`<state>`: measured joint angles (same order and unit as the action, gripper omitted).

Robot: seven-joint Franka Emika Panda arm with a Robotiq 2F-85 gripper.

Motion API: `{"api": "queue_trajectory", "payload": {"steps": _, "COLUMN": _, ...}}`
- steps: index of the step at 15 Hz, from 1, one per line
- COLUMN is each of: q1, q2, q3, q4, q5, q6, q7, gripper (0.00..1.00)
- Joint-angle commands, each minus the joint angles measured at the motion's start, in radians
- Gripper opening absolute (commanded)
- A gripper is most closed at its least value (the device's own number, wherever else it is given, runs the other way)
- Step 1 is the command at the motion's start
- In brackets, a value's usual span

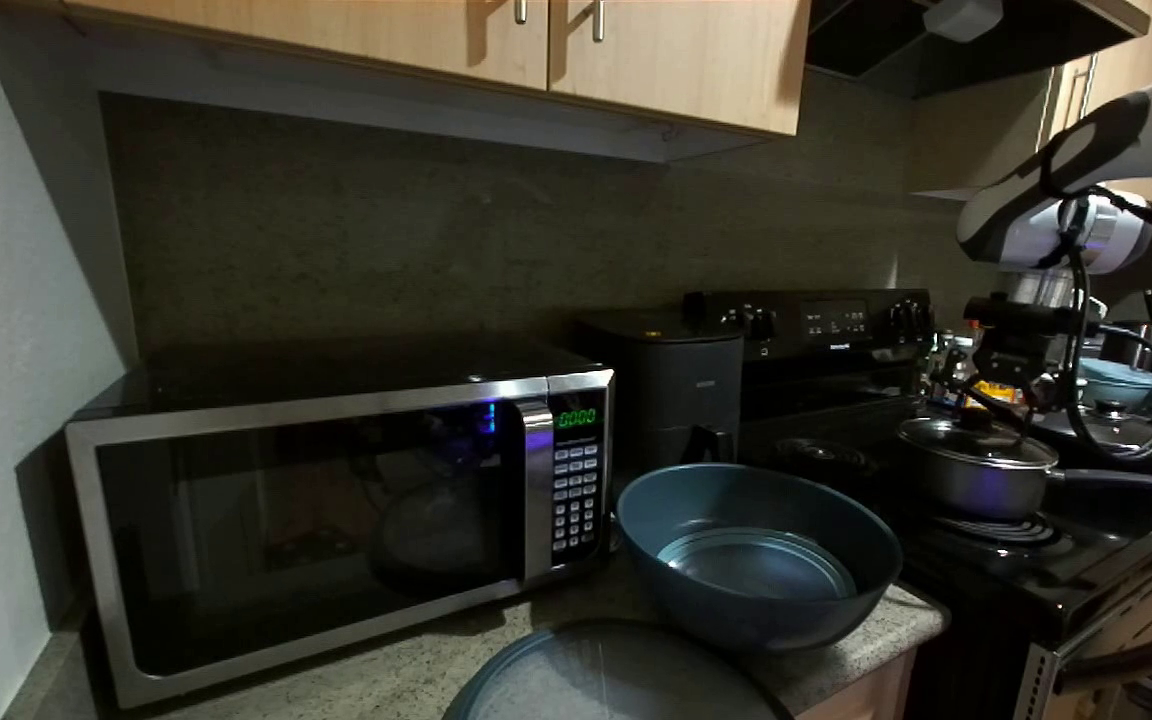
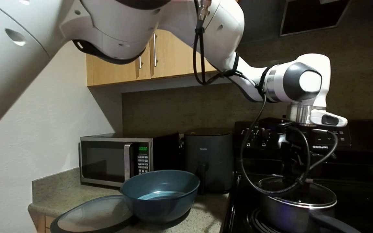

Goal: Remove the lid from the bowl and put it on the pan

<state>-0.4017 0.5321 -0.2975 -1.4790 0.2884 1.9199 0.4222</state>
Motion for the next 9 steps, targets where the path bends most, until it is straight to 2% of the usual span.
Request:
{"api": "queue_trajectory", "payload": {"steps": 1, "q1": -0.019, "q2": 0.025, "q3": 0.006, "q4": 0.045, "q5": 0.019, "q6": -0.042, "q7": 0.014, "gripper": 0.53}}
{"api": "queue_trajectory", "payload": {"steps": 5, "q1": -0.02, "q2": 0.033, "q3": 0.009, "q4": 0.062, "q5": 0.012, "q6": 0.003, "q7": -0.02, "gripper": 0.31}}
{"api": "queue_trajectory", "payload": {"steps": 7, "q1": -0.019, "q2": 0.035, "q3": 0.009, "q4": 0.066, "q5": 0.004, "q6": 0.04, "q7": -0.041, "gripper": 0.24}}
{"api": "queue_trajectory", "payload": {"steps": 9, "q1": -0.018, "q2": 0.041, "q3": 0.011, "q4": 0.064, "q5": -0.004, "q6": 0.092, "q7": -0.067, "gripper": 0.23}}
